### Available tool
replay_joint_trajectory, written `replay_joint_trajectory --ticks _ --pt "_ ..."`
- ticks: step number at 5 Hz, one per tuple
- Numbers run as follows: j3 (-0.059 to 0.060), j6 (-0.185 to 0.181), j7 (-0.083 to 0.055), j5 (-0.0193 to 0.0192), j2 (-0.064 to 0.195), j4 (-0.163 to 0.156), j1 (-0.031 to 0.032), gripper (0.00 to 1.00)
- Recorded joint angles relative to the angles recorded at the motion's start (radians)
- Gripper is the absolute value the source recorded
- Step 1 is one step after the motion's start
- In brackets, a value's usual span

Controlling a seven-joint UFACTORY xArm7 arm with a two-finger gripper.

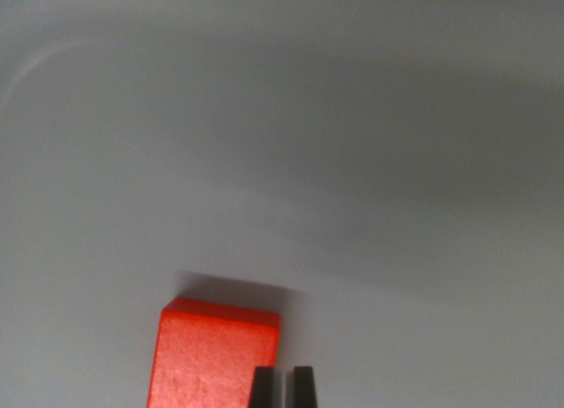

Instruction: Reach red block

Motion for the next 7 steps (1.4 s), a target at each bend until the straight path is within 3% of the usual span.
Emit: replay_joint_trajectory --ticks 1,2,3,4,7 --pt "0.000 0.000 0.000 0.0000 0.000 0.000 0.0000 0.00" --pt "0.005 -0.030 0.001 0.0000 0.019 -0.014 0.0064 0.00" --pt "0.005 -0.030 0.001 0.0000 0.019 -0.014 0.0064 0.00" --pt "0.009 -0.055 0.002 0.0000 0.035 -0.026 0.0117 0.00" --pt "0.012 -0.072 0.002 0.0000 0.046 -0.034 0.0155 0.00"
